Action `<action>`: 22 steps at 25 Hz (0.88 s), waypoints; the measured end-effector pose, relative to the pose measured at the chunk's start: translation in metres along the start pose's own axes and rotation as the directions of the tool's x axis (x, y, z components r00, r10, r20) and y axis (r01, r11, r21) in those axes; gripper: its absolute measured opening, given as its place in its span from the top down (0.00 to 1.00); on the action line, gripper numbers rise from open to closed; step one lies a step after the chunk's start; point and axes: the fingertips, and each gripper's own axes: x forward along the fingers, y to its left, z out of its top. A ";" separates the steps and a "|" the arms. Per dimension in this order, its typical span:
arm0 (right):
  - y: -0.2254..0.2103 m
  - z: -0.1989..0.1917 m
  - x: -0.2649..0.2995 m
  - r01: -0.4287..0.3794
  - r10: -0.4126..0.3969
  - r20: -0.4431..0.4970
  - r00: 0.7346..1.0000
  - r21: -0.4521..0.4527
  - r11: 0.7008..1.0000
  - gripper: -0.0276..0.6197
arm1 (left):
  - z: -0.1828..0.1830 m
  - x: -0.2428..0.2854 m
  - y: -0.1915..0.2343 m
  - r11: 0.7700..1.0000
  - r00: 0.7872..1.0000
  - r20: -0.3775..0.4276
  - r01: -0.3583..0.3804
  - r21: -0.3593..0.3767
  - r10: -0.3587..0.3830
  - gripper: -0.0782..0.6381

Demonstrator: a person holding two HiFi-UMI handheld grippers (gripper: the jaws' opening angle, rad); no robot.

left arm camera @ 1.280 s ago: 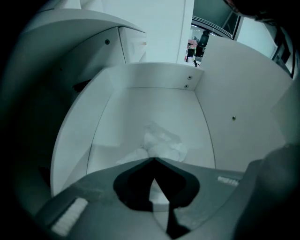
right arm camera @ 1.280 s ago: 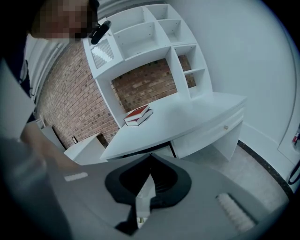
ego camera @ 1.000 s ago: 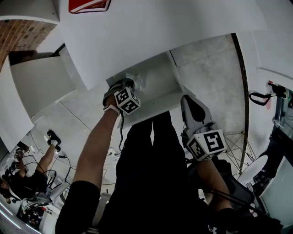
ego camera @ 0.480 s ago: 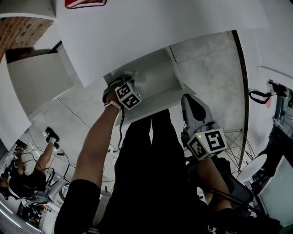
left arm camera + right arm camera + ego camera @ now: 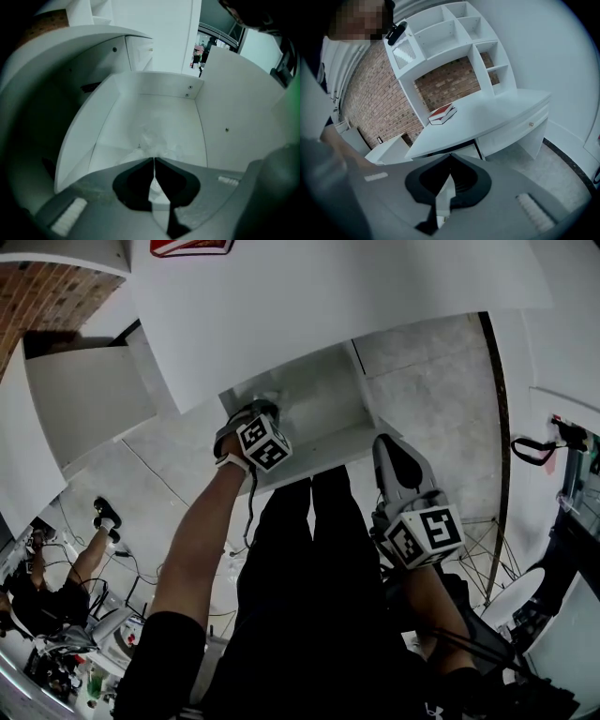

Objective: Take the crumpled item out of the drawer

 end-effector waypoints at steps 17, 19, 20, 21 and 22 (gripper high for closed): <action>0.052 0.047 -0.018 -0.104 0.112 0.077 0.991 -0.101 0.989 0.95 | 0.029 -0.128 0.006 0.985 0.977 0.182 -0.083 -0.151 0.110 0.87; 0.058 0.054 -0.024 -0.108 0.118 0.088 0.989 -0.111 0.988 0.95 | 0.031 -0.150 0.007 0.980 0.969 0.206 -0.106 -0.167 0.140 0.87; 0.062 0.059 -0.027 -0.110 0.122 0.095 0.988 -0.118 0.987 0.95 | 0.032 -0.161 0.008 0.977 0.963 0.219 -0.118 -0.176 0.156 0.87; 0.066 0.063 -0.028 -0.114 0.127 0.102 0.987 -0.126 0.985 0.95 | 0.033 -0.173 0.011 0.974 0.957 0.231 -0.132 -0.184 0.174 0.87; 0.070 0.068 -0.029 -0.118 0.133 0.109 0.985 -0.135 0.984 0.95 | 0.034 -0.184 0.014 0.970 0.951 0.241 -0.148 -0.191 0.192 0.87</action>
